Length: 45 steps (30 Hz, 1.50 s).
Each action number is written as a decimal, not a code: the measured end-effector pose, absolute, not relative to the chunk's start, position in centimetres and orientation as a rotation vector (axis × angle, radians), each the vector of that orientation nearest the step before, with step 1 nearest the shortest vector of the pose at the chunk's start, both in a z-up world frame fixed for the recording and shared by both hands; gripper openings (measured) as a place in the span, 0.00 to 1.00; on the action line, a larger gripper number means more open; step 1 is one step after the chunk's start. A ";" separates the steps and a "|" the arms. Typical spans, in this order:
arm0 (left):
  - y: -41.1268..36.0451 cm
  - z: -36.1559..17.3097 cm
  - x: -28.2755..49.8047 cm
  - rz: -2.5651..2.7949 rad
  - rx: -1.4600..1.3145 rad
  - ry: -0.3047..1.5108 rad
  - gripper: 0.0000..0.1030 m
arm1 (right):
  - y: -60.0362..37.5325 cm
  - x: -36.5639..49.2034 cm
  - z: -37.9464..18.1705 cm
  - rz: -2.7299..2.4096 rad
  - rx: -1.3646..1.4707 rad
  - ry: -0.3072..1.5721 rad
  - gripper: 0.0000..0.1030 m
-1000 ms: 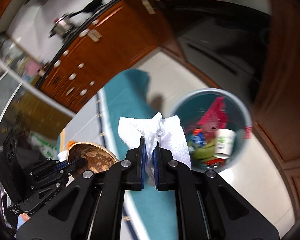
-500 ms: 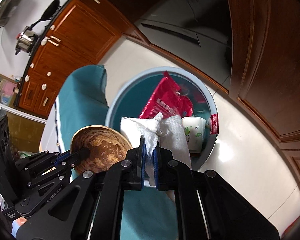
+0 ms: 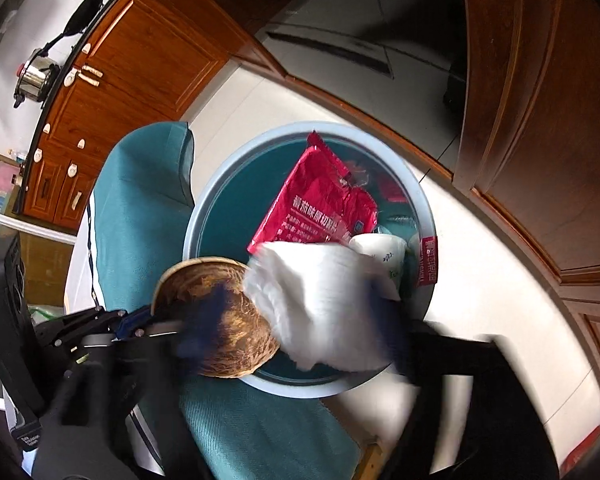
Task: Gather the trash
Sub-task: 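Open both tools to drop the shell and tissue into the bin, then move both open tools back over the table toward the orange peels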
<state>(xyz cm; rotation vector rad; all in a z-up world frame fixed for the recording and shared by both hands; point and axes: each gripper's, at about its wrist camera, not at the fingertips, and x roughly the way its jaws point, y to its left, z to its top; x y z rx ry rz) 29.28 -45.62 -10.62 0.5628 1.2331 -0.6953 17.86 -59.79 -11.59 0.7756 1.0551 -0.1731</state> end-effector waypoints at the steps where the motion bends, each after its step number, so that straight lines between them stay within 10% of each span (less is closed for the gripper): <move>1: -45.5 -10.4 29.2 -0.693 0.565 1.226 0.26 | -59.7 17.8 -11.4 -0.181 0.772 1.053 0.82; 3: -45.3 -9.8 29.0 -0.679 0.573 1.191 0.54 | -59.7 17.8 -11.5 -0.176 0.799 1.072 0.88; 10: -44.3 -7.5 27.9 -0.680 0.547 1.140 0.70 | -58.2 17.2 -9.9 -0.224 0.677 1.118 0.94; 45: -24.5 1.7 26.4 -0.573 0.324 1.015 0.81 | -40.3 18.4 2.3 -0.099 0.323 1.092 0.94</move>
